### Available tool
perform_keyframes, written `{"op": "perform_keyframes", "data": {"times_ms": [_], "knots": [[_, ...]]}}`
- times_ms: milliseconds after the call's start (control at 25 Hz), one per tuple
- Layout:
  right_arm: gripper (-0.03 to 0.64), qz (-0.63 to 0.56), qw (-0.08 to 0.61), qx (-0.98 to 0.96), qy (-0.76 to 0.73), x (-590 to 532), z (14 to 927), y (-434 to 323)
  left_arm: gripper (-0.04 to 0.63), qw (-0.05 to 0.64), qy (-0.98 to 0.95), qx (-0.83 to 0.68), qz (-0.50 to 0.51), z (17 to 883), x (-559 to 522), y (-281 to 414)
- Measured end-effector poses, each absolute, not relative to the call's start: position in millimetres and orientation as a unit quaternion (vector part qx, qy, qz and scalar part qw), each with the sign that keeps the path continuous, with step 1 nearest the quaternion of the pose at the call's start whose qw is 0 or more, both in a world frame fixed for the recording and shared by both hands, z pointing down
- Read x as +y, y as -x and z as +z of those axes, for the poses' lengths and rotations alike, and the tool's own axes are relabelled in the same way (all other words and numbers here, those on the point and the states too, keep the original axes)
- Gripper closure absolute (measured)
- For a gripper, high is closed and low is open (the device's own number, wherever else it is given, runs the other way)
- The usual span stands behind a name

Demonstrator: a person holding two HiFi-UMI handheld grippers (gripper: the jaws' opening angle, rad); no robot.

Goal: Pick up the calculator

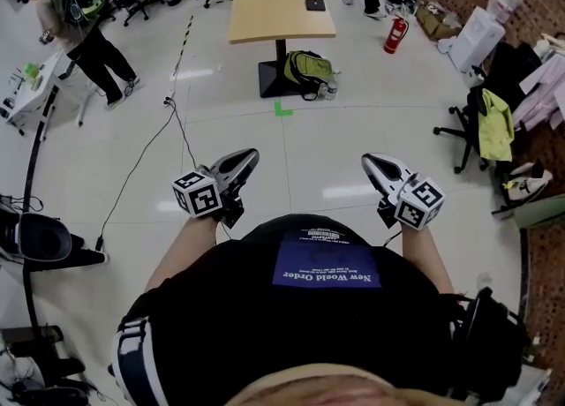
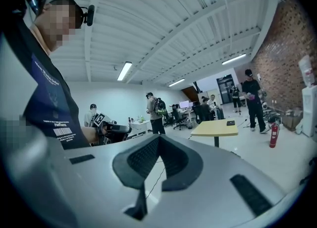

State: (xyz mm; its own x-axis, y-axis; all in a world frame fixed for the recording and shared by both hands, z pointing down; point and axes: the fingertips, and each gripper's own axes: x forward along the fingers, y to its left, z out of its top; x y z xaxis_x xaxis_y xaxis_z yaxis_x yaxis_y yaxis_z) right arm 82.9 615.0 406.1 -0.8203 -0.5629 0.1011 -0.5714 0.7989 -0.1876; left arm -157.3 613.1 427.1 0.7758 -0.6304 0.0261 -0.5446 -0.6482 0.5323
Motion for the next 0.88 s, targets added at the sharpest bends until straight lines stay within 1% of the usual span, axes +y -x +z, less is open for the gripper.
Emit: {"op": "perform_keyframes", "data": {"times_ms": [160, 240, 440, 640, 880], "knots": [[0.632, 0.119, 0.007, -0.943, -0.312, 557, 402, -37, 0.591, 0.261, -0.91, -0.313, -0.082, 419, 555, 205], [0.632, 0.12, 0.011, -0.943, -0.31, 534, 402, -19, 0.591, 0.261, -0.91, -0.311, -0.083, 419, 532, 221], [0.632, 0.124, 0.023, -0.943, -0.308, 481, 408, -7, 0.591, 0.272, -0.904, -0.32, -0.083, 431, 479, 241], [0.632, 0.131, 0.021, -0.944, -0.303, 426, 418, -25, 0.591, 0.281, -0.899, -0.328, -0.077, 443, 429, 224], [0.632, 0.116, 0.027, -0.958, -0.261, 331, 413, -72, 0.591, 0.262, -0.895, -0.35, -0.088, 422, 342, 164]]}}
